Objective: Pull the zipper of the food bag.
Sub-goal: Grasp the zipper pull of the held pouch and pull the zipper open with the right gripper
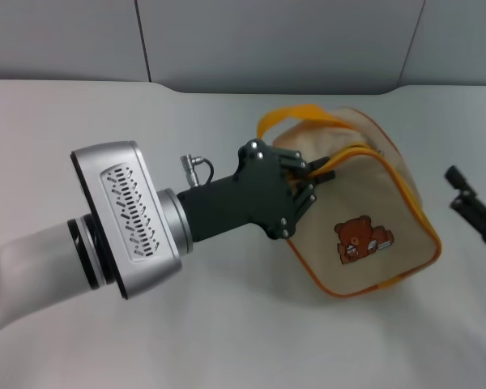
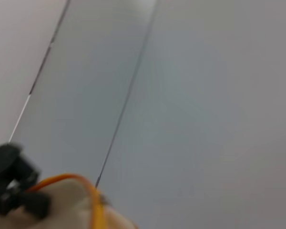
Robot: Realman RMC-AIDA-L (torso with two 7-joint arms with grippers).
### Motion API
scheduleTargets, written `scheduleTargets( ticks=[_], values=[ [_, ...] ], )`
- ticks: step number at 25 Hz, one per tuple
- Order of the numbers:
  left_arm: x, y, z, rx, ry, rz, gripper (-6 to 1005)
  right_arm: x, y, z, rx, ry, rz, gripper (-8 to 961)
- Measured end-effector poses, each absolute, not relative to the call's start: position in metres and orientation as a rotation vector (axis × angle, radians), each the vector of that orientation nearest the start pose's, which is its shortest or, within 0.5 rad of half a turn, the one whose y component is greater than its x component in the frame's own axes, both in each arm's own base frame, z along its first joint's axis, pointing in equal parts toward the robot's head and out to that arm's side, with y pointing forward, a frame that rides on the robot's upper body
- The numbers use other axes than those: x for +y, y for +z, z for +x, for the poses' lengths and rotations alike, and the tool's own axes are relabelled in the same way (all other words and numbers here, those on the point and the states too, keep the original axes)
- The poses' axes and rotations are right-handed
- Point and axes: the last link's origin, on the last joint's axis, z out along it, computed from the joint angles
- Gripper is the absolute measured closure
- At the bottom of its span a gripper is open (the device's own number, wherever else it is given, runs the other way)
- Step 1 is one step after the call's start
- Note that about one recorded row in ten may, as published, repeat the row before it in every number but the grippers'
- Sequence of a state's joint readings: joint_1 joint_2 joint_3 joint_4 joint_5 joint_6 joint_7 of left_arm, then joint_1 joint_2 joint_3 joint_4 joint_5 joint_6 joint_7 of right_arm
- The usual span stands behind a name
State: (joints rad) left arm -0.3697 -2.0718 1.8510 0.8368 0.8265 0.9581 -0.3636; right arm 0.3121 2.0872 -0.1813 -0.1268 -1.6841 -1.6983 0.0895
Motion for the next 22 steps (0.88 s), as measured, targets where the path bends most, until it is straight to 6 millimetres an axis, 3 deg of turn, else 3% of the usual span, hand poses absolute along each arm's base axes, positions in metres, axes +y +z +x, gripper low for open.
scheduleTargets(
  ticks=[3,8,17,22],
  values=[
    [0.320,-0.081,-0.158,0.556,-0.723,-2.373,929,0.245,-0.012,0.308,-0.221,0.671,-1.790,163],
    [0.323,-0.075,-0.154,0.593,-0.722,-2.350,931,0.243,-0.022,0.299,-0.361,0.561,-1.710,163],
    [0.323,-0.077,-0.153,0.615,-0.705,-2.357,933,0.257,-0.018,0.297,-0.369,0.528,-1.671,163],
    [0.322,-0.078,-0.154,0.611,-0.703,-2.363,934,0.268,-0.028,0.294,-0.360,0.503,-1.733,163]
  ],
)
